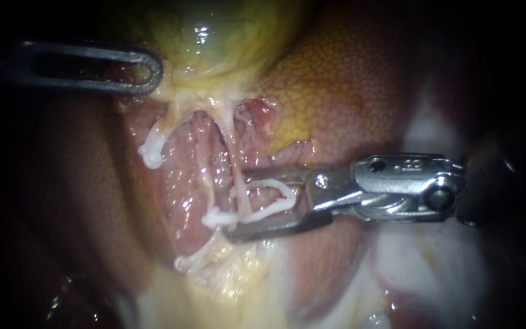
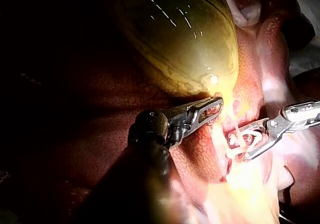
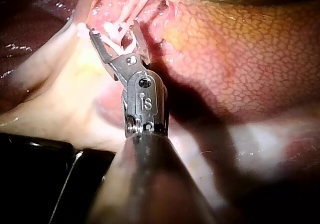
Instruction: Clipping second clip right tube
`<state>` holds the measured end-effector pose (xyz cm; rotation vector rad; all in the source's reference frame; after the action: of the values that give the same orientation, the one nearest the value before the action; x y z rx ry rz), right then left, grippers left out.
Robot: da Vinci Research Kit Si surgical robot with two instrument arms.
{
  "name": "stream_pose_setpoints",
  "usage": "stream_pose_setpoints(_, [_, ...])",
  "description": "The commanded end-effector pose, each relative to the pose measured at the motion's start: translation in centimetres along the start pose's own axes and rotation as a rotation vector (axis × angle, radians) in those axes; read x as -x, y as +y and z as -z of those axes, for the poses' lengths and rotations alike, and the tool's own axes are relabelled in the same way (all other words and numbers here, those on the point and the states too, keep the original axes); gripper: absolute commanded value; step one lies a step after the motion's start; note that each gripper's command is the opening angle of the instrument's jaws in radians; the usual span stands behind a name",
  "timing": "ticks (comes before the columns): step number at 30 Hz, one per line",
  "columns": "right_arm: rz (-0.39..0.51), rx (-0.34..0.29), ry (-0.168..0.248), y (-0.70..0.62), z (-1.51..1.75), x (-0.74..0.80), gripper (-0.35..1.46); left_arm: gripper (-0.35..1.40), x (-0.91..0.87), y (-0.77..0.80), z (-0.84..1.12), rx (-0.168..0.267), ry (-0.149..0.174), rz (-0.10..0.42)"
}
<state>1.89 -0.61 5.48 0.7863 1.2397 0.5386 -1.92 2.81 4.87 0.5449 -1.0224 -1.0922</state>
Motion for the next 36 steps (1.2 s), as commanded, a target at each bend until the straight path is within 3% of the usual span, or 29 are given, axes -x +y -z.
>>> stream_pose_setpoints(1, [-0.014,-0.024,0.027,0.00,-0.01,0.00,0.46,-0.35,0.00,0.00,0.00,0.000,0.000,0.000])
stream_pose_setpoints(8, [-0.090,-0.172,0.122,-0.01,-0.05,-0.02,0.45,-0.35,0.00,0.00,0.00,0.000,0.000,0.000])
stream_pose_setpoints(15, [-0.108,-0.264,0.154,-0.14,-0.06,-0.04,0.42,-0.35,0.00,0.00,0.00,0.000,0.000,-0.001])
stream_pose_setpoints(23, [-0.134,-0.272,0.157,-0.18,-0.04,-0.10,0.31,-0.35,0.00,0.00,0.00,0.000,0.000,-0.001])
stream_pose_setpoints(32, [-0.157,-0.273,0.154,-0.15,-0.02,-0.08,-0.08,-0.35,0.00,0.00,0.00,0.000,0.000,-0.001])
stream_pose_setpoints(35, [-0.156,-0.273,0.154,-0.13,-0.02,-0.08,-0.35,-0.35,0.00,0.00,0.00,0.000,0.000,-0.001])
stream_pose_setpoints(36, [-0.157,-0.268,0.156,-0.13,-0.01,-0.07,-0.35,-0.35,0.00,0.00,0.00,0.000,0.000,-0.001])
